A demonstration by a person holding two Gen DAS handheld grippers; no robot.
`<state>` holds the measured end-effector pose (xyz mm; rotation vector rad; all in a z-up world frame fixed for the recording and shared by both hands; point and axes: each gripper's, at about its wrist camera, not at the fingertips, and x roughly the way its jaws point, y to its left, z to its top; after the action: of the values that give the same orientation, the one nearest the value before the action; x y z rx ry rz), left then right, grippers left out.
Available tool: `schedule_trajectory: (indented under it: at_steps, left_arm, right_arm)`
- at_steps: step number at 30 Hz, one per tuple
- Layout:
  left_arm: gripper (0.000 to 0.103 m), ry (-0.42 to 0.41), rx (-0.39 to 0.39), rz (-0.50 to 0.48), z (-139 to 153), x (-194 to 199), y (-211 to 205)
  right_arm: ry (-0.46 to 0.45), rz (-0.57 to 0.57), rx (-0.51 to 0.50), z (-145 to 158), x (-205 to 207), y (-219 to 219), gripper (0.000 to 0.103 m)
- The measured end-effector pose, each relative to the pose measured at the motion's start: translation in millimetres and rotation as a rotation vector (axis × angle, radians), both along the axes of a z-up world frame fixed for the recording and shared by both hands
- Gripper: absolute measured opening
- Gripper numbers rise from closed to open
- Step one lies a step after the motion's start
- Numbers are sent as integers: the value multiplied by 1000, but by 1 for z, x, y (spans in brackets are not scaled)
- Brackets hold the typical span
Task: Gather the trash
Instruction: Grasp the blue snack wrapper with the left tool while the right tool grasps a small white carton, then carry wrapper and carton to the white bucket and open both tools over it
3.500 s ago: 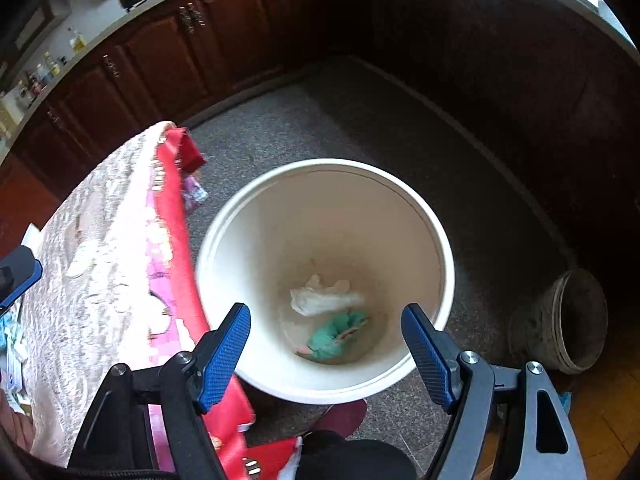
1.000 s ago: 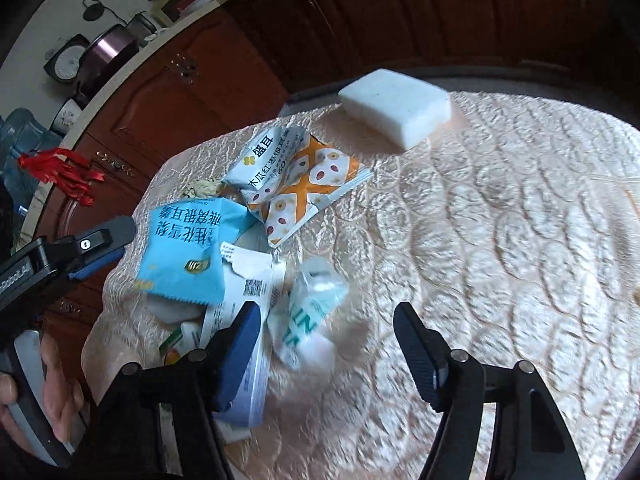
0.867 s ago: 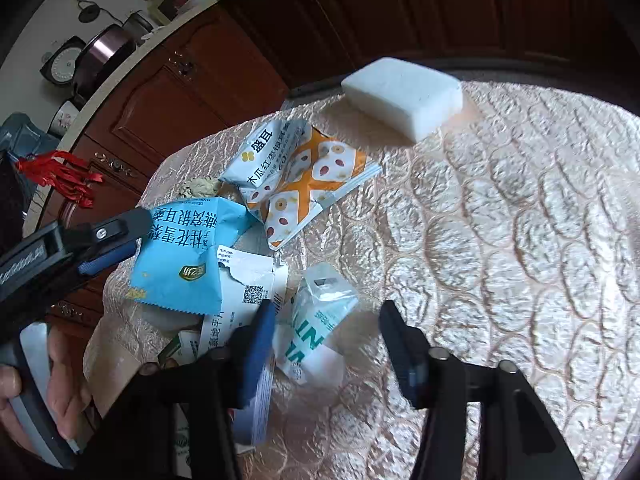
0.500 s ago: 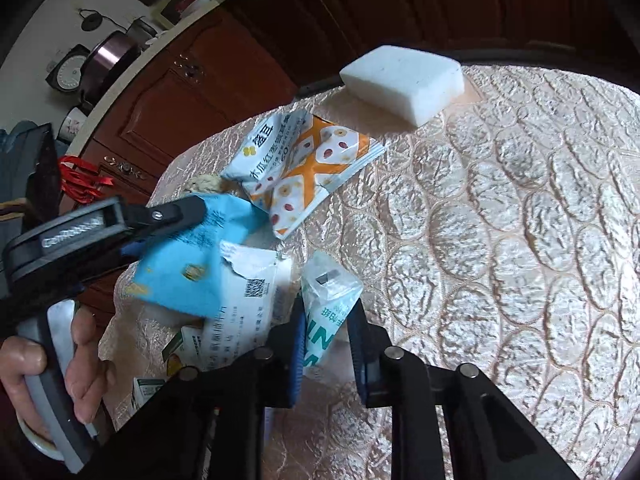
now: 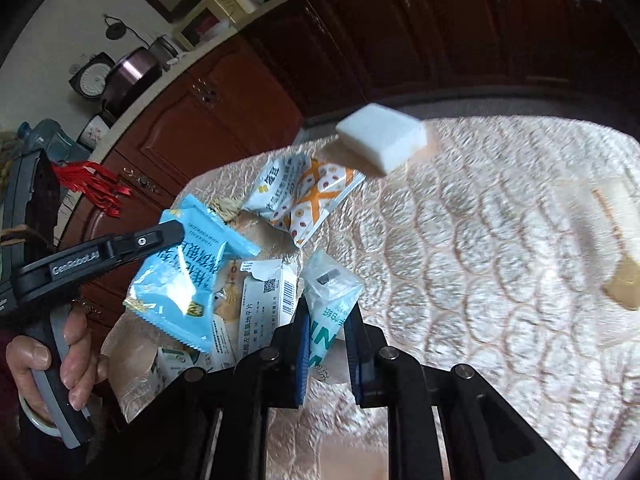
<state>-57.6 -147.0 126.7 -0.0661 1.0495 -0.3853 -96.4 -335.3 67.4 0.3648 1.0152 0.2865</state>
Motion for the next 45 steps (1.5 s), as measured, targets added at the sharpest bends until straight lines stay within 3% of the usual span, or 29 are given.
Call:
schedule_trajectory:
  at_steps: [14,26,36,45]
  left_arm:
    - [8,-77,-43,-191,38,-52,-102]
    - [8,-66,-91,-411,45,-98,-235]
    - [8,6,-153,-551,19,-134,-356]
    - [8,21,-174,-603,-4,-149,-409]
  right_arm:
    - [-60,-130,-110,40,-65,-89,15]
    - [-41,-376,-168,49,-146,-220,15]
    - [53,-597,-210,36,-209,-330,15]
    - [144,-677,-207,5,-220,-362,15]
